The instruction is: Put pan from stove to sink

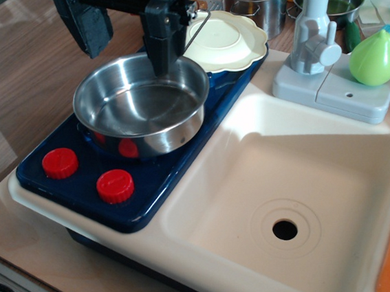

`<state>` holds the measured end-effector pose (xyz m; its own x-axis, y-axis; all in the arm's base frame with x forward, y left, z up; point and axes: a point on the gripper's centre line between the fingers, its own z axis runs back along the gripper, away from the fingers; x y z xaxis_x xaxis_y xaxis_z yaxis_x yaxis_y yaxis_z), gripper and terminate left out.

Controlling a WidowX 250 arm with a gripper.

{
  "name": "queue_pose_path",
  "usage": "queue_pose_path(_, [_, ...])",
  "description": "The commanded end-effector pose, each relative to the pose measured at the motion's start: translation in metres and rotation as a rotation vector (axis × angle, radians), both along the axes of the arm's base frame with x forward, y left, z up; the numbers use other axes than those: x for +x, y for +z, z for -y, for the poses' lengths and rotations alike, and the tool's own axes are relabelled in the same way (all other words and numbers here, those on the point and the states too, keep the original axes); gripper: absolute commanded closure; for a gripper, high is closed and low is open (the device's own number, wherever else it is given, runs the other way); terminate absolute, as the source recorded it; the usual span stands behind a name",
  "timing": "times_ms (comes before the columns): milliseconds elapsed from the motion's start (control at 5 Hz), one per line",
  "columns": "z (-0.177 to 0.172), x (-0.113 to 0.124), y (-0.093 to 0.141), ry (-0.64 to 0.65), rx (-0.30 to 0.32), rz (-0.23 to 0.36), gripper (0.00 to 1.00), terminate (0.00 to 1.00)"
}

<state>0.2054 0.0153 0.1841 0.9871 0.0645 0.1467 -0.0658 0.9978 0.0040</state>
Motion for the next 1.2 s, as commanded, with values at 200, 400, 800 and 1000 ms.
queue_pose_path(200, [0.012,0.003,-0.001,0.085,-0.010,0.011,0.00,0.00])
queue_pose_path(400, [0.021,0.004,-0.003,0.122,-0.027,0.018,0.00,0.00])
queue_pose_path(800, [0.032,0.012,-0.013,0.170,-0.071,0.014,0.00,0.00])
queue_pose_path(1000, [0.036,0.011,-0.023,0.174,-0.077,0.033,0.00,0.00])
